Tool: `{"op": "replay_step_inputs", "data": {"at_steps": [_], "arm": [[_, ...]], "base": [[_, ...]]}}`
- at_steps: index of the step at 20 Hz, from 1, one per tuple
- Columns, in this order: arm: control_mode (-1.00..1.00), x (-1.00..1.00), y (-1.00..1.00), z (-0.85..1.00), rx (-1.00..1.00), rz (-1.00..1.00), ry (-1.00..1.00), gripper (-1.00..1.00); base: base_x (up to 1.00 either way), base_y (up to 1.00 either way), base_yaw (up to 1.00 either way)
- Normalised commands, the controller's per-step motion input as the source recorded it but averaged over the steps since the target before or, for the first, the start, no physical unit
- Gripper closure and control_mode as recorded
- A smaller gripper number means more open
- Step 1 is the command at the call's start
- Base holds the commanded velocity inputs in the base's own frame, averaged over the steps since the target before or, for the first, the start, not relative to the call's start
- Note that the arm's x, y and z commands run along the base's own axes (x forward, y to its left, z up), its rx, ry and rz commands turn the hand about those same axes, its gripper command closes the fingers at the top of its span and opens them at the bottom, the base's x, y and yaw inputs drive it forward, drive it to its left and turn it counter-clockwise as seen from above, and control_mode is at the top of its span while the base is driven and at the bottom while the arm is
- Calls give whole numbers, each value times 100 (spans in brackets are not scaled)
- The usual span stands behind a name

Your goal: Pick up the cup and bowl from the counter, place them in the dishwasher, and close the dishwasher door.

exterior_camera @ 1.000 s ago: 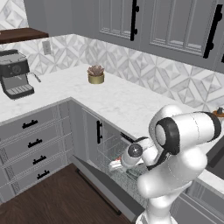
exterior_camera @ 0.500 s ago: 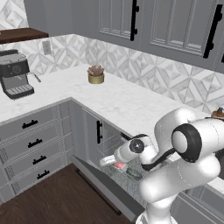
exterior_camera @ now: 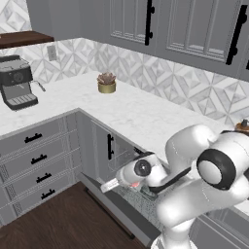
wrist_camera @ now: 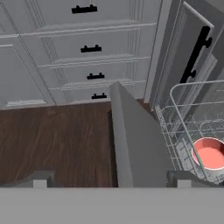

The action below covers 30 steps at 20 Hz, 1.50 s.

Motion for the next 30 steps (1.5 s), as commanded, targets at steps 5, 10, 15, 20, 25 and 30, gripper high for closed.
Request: {"op": "replay_step_inputs", "data": {"at_steps": [5,10,15,20,25,30], "arm": [[-100,-11,100,100,-35,2,-2,-100],[-100,-6,100,100,-47,0,-17,-100],[-100,0,100,94,-61,0,-30,-100],[-100,-8,100,45,-65,0,-12,-100],[-100,-13,100,16,-61,-2,3,-100],[-100,-28,94,-22,-62,-9,4,-100]], "base": [[0,0,0],[0,0,0],[0,0,0],[0,0,0],[0,0,0],[0,0,0]]}}
